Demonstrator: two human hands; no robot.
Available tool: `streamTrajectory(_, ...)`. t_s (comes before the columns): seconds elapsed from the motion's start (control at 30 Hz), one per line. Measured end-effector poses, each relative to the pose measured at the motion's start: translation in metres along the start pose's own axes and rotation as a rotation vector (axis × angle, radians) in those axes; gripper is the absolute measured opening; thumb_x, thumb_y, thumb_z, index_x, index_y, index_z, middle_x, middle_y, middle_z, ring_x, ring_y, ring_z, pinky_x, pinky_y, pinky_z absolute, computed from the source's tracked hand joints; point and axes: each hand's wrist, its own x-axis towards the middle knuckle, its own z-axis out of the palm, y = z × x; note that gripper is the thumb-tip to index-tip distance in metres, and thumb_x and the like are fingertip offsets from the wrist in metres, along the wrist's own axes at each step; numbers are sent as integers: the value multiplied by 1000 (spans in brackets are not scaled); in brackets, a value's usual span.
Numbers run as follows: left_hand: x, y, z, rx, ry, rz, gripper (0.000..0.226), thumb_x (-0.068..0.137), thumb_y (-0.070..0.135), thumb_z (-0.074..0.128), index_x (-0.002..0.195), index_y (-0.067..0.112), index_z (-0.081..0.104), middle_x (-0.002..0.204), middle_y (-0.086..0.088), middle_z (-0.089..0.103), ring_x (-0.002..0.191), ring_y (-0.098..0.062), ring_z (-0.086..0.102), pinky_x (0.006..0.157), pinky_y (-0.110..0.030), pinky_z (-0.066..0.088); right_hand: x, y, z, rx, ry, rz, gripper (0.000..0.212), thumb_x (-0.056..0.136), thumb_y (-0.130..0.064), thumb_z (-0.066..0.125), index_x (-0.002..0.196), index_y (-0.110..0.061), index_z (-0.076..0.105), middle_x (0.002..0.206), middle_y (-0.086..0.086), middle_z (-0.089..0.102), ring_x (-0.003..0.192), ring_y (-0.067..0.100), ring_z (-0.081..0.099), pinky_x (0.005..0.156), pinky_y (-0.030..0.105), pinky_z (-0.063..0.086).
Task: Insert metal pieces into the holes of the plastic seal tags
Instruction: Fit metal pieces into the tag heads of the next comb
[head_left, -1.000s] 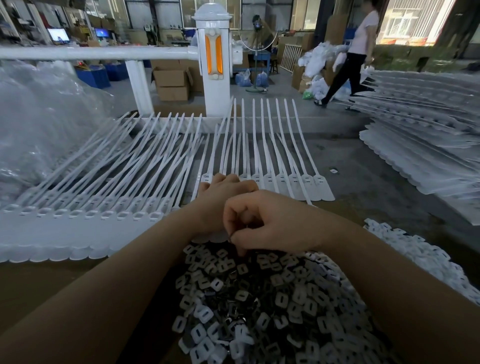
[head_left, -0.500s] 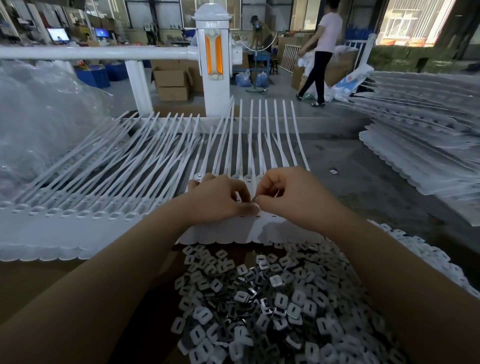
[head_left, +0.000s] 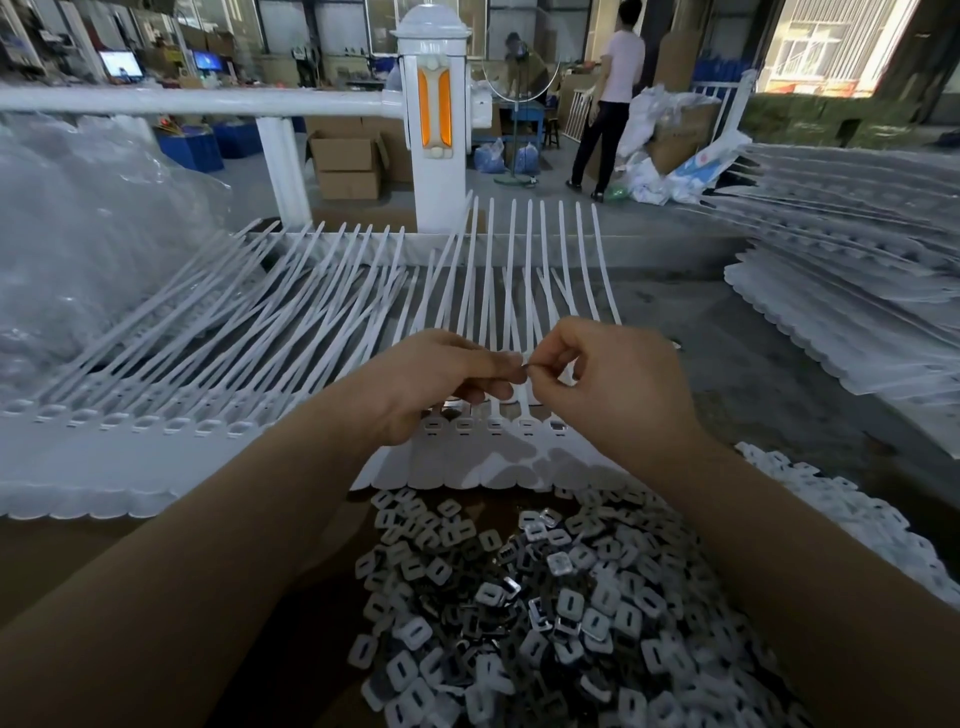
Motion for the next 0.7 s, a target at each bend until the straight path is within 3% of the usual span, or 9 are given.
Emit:
streamTrajectory(0.13,1,-1,-1,5,23,15,8,85,26,73,85,19,76,73,8,73,64,-1,58,47,-8,40,0,0,2,31,-69,5,6,84,-33,69,79,-36,67,71,-22,64,58,-9,54,56,18,44)
streamTrajectory(0.27,0,-1,-2,-8,28,9,5,85,22,74,86,17,75,74,6,74,61,1,59,50,-10,43,5,2,0,265,-146,162,10,83,-30,71,77,-37,69,75,-19,70,63,-5,63,60,24,53)
streamTrajectory(0.47,-1,0,0,69,53,28,15,79,36,76,82,21,77,76,6,74,74,-7,59,68,-24,38,7,5,-9,498,-214,385,8,89,-23,68,83,-28,70,73,-9,72,58,-4,61,44,7,41)
streamTrajectory(0.7,0,0,3,133,52,107,13,83,35,74,83,22,77,76,7,73,82,-9,60,75,-27,42,8,4,-12,492,-323,414,5,86,-30,71,86,-25,73,75,-7,70,51,-5,55,45,9,40)
